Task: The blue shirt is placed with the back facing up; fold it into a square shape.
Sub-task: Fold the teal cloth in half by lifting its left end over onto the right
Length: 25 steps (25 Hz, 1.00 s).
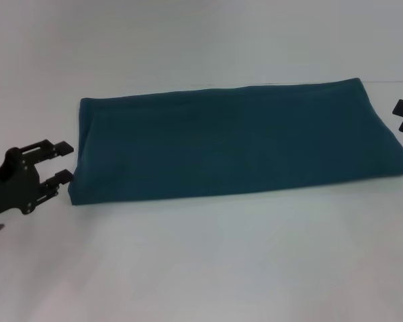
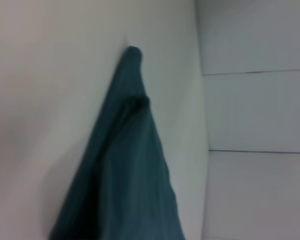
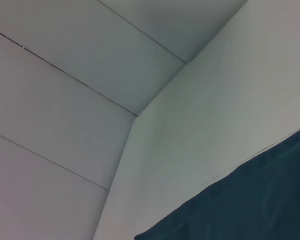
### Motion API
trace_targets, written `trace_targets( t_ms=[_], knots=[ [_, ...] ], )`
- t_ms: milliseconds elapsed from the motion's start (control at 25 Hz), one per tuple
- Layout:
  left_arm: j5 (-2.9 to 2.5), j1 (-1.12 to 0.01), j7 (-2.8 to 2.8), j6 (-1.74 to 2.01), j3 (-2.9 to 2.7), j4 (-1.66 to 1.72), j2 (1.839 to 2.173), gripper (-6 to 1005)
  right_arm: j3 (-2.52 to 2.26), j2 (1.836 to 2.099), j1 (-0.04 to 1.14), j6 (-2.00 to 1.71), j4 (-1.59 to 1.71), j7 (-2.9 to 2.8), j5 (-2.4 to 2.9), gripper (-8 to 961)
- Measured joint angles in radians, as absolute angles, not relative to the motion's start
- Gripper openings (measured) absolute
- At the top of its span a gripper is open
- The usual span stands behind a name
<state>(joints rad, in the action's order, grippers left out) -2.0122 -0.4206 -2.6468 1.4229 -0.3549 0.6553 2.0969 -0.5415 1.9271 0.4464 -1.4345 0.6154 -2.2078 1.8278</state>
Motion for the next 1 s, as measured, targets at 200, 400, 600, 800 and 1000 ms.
trace_targets(
  t_ms=[200,400,600,800,1000],
  knots=[
    [-2.02,-0.429,-2.662,1.353,-0.388,0.624,2.101,565,-0.541,1.924,0.451,-1.422,0.609,-2.195,1.827,687],
    [-2.02,-0.459,-2.657,1.256,-0.416,0.588,2.107,565,-0.541,1.927,0.451,-1.4,0.607,-2.195,1.829,688],
    [-2.034,-0.468,-2.659,1.154,-0.469,0.554,2.109,561,-0.541,1.927,0.45,-1.394,0.603,-2.194,1.831,688],
    [-2.069,-0.467,-2.665,1.133,-0.461,0.546,2.106,559,-0.541,1.921,0.45,-1.391,0.59,-2.194,1.83,688],
    [-2.065,-0.455,-2.668,1.213,-0.425,0.583,2.102,558,-0.541,1.92,0.451,-1.39,0.584,-2.194,1.826,688]
  ],
)
